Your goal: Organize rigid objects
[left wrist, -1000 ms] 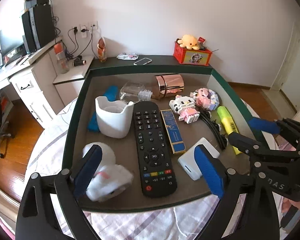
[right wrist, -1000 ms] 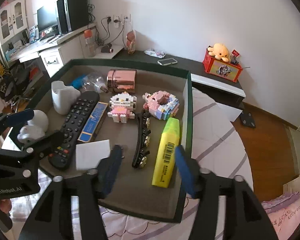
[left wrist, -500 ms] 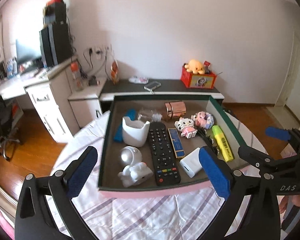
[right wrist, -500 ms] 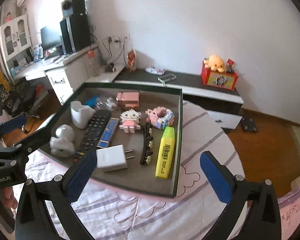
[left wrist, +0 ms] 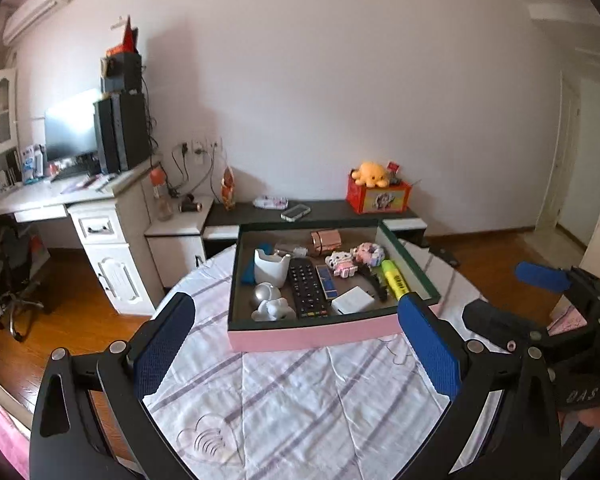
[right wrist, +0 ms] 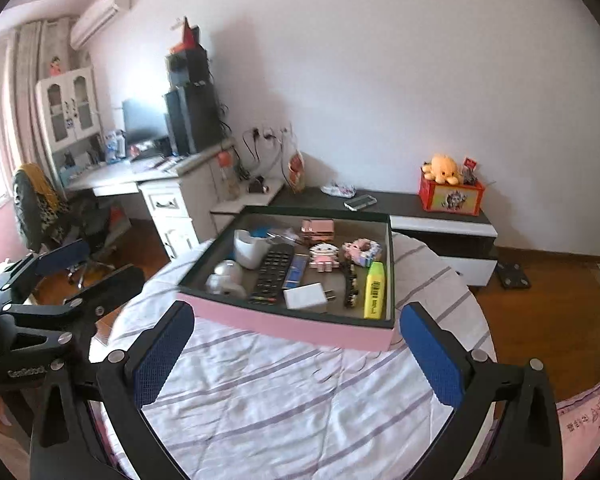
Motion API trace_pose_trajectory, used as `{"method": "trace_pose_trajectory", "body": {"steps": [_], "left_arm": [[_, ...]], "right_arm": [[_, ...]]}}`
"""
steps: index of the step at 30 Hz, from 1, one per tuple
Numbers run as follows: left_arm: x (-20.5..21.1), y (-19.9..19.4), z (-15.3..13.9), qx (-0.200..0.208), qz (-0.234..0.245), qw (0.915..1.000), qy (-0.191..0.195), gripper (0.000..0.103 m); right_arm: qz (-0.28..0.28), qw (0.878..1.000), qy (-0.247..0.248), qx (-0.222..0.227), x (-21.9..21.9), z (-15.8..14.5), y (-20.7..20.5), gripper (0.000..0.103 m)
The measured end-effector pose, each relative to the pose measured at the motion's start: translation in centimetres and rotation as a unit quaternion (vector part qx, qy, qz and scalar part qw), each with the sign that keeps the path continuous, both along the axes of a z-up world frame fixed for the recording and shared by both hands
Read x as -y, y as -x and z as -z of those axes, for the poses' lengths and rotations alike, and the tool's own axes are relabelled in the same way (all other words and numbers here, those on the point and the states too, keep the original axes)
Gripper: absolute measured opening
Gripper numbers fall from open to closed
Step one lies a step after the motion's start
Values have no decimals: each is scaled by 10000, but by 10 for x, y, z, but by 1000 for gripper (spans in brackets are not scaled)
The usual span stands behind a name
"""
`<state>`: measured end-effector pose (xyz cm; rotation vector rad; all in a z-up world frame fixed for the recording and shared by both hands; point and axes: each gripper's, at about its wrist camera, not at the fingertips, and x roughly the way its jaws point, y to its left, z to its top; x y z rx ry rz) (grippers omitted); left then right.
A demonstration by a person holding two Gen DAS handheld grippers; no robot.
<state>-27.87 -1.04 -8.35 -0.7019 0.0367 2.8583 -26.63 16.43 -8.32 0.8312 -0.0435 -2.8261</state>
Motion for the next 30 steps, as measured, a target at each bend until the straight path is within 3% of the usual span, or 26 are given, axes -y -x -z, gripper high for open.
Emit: {"method": "trace_pose_trajectory", "body": {"steps": [7, 14, 23, 30], "left_arm": [[9, -62, -21, -495, -13, 9988, -69, 103], [9, -114, -41, -1104, -150, 9937, 121, 103], [13, -174, -50, -1655, -479, 9849, 186, 103], [12, -189, -59, -1967, -650, 9781, 221, 103]], "right_arm": [[70, 9982, -51, -599, 10, -26, -64, 103], [213, 9927, -255, -1158, 18, -47, -116, 103], [88, 9861, -324, -1628, 25, -58, -164, 103], [62, 9825, -234, -1845, 26, -66, -177, 103]]}}
